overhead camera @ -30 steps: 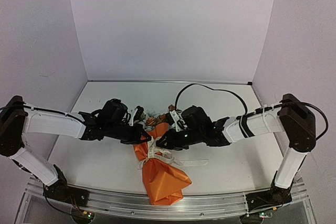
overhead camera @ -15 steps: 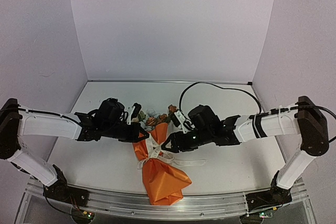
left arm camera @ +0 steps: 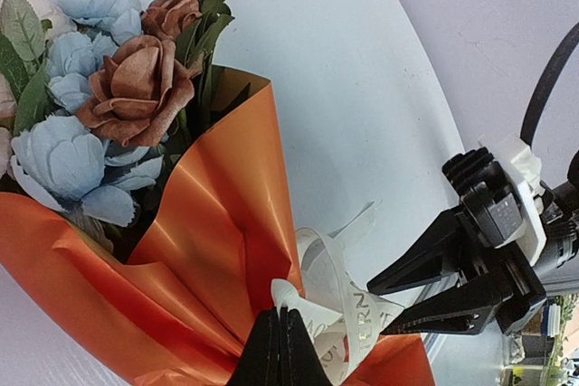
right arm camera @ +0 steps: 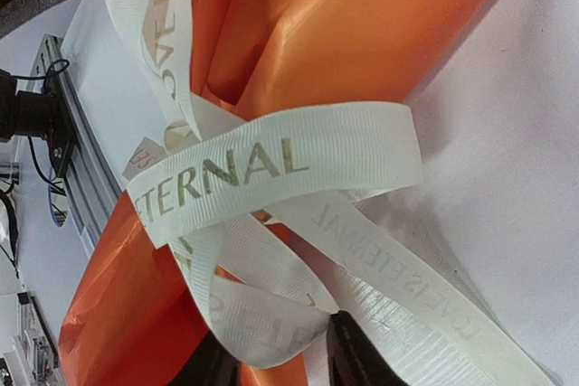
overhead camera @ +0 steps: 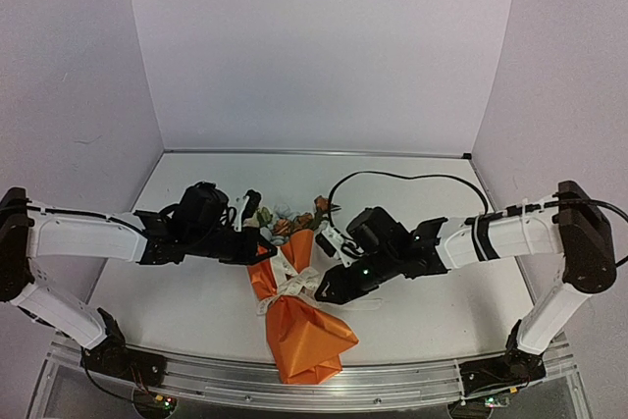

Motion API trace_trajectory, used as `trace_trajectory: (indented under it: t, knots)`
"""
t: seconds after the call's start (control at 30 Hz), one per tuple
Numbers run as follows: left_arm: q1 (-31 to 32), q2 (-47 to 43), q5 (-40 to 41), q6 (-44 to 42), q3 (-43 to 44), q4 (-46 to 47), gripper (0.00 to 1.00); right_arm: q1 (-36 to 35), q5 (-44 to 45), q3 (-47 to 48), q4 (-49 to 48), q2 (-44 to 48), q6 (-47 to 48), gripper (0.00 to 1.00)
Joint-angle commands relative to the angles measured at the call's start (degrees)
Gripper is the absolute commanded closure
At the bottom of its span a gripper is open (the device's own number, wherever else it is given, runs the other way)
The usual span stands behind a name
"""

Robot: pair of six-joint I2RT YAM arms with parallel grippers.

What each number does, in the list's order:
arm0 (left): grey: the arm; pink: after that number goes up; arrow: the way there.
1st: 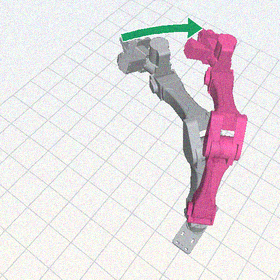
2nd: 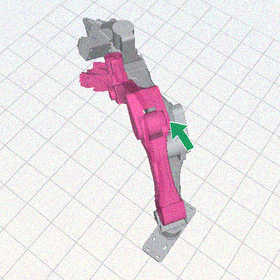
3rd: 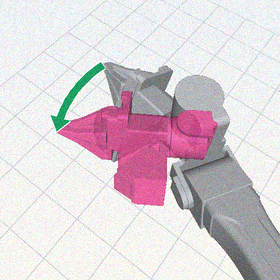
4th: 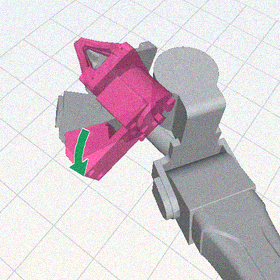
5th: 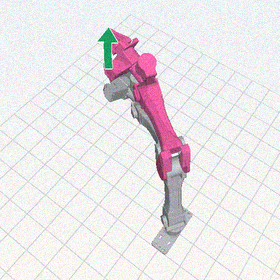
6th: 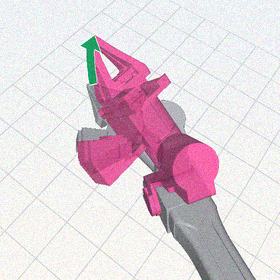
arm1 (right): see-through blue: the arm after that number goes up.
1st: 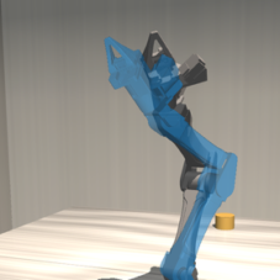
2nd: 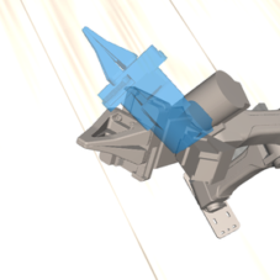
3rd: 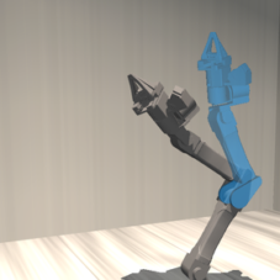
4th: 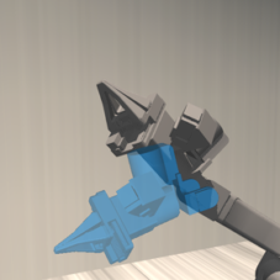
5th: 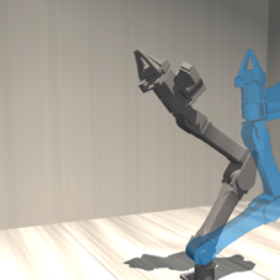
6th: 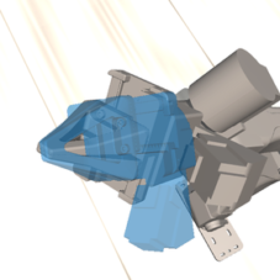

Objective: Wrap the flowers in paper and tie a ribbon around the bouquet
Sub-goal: Cross the half-tied ribbon over the folded bouquet, then tie the half-tied ribbon around the folded bouquet.

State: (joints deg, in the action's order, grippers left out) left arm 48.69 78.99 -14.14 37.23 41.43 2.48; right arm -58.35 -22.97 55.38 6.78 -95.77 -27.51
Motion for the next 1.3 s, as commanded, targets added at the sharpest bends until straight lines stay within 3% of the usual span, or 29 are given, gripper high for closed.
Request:
trace_trajectory:
  t: [0.0, 0.07, 0.4, 0.6, 1.0, 1.27]
  knots:
    - [-0.25, -3.23, 3.18, -0.76, -1.01, -0.65, 1.00, -0.46, 3.15, 3.71, 2.56, 0.53, 0.62, 0.93]
    - [-0.32, -4.42, 4.48, -0.25, -1.64, -1.41, 1.00, -0.46, 5.09, 3.74, 3.49, 0.56, 0.33, 1.00]
    - [-1.04, -11.89, 9.44, 5.43, -7.76, -8.52, 1.00, -0.96, 15.22, 0.70, 9.53, 3.46, -1.76, 1.00]
    - [-1.22, -14.38, 9.38, 11.37, -14.28, -6.65, 1.00, -1.22, 14.78, -0.74, 9.92, 3.08, -3.41, 1.00]
    - [-2.01, 3.78, 5.27, 4.18, -9.05, 12.07, 1.00, -4.25, 16.19, 0.75, 8.22, 0.02, -7.74, 1.00]
    - [-9.68, 16.43, -4.61, -1.09, 1.83, 16.48, 1.00, -4.56, 18.18, 4.41, 7.61, -3.53, -10.28, 1.00]
